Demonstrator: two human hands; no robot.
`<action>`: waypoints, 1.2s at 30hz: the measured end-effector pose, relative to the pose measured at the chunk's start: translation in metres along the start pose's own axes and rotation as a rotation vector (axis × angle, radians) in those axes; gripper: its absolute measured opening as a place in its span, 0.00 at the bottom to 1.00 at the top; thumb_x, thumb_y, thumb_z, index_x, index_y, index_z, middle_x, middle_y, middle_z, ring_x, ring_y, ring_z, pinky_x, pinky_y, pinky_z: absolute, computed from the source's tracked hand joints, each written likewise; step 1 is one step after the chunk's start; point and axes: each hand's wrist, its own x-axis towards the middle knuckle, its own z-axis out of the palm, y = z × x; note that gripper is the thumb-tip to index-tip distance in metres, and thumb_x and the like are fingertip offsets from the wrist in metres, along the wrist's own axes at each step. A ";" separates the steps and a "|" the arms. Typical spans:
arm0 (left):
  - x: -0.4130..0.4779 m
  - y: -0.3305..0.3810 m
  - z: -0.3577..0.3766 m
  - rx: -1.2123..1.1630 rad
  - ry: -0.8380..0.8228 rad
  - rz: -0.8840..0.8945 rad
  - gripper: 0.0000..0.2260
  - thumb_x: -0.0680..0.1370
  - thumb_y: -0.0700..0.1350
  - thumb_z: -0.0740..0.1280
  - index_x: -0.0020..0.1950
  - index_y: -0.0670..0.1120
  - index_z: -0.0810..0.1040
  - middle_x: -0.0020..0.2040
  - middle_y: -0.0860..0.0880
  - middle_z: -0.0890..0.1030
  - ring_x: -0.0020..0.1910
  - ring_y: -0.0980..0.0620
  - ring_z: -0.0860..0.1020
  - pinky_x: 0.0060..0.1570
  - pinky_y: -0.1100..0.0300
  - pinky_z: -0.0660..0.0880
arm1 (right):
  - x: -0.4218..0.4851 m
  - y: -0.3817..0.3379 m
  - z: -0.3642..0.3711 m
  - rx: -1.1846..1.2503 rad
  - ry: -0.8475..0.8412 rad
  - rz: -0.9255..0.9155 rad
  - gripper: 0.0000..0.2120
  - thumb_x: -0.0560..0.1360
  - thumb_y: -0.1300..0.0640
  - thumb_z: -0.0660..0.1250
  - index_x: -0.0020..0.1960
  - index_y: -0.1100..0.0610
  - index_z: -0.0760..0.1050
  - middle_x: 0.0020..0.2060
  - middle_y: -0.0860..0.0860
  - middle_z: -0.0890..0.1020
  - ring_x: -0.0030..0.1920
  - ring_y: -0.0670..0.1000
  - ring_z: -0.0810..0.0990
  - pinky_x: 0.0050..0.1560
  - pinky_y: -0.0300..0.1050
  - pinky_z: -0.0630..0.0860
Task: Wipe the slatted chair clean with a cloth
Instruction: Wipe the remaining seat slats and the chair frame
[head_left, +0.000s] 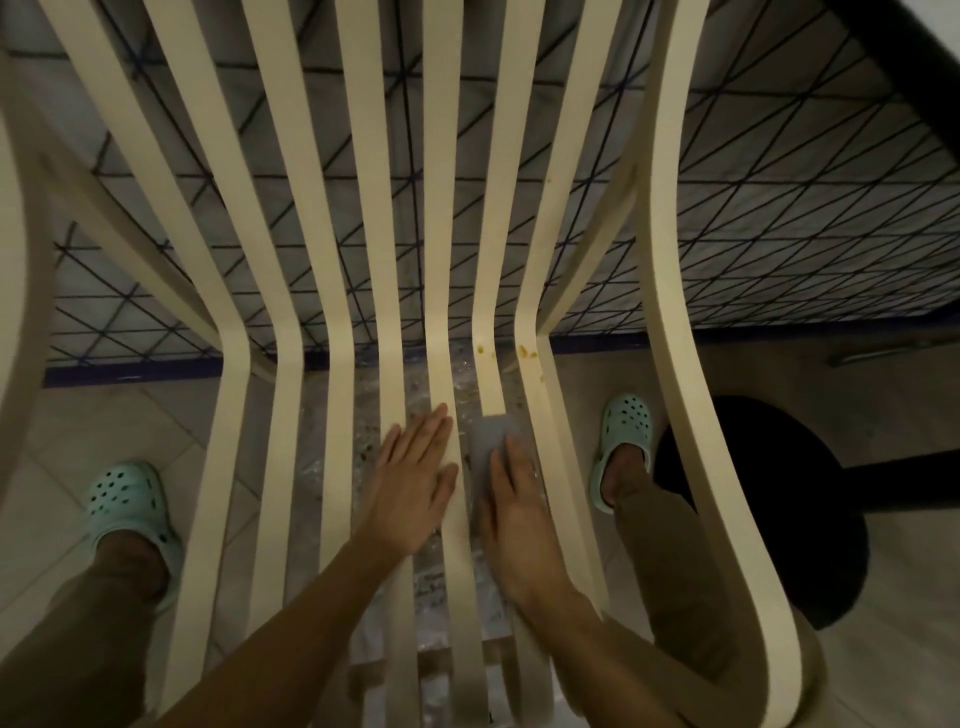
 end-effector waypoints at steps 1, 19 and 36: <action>0.000 0.000 0.000 0.003 0.002 0.003 0.25 0.82 0.57 0.42 0.78 0.51 0.45 0.79 0.54 0.46 0.77 0.56 0.47 0.76 0.52 0.44 | -0.010 0.003 0.006 -0.025 0.000 -0.016 0.31 0.82 0.59 0.55 0.77 0.57 0.41 0.77 0.54 0.39 0.78 0.52 0.39 0.78 0.48 0.47; 0.002 0.001 -0.002 -0.028 0.040 -0.021 0.26 0.82 0.56 0.45 0.79 0.50 0.52 0.79 0.53 0.48 0.78 0.54 0.46 0.75 0.53 0.44 | 0.101 0.008 0.008 -0.108 -0.002 -0.038 0.33 0.80 0.65 0.54 0.78 0.60 0.38 0.77 0.55 0.37 0.76 0.53 0.33 0.77 0.52 0.53; 0.001 0.003 -0.006 -0.035 0.031 -0.034 0.27 0.81 0.56 0.41 0.78 0.50 0.53 0.79 0.53 0.49 0.78 0.54 0.49 0.76 0.53 0.45 | 0.098 -0.001 0.000 -0.181 -0.073 0.025 0.32 0.80 0.62 0.51 0.78 0.61 0.37 0.77 0.56 0.37 0.77 0.54 0.35 0.78 0.51 0.47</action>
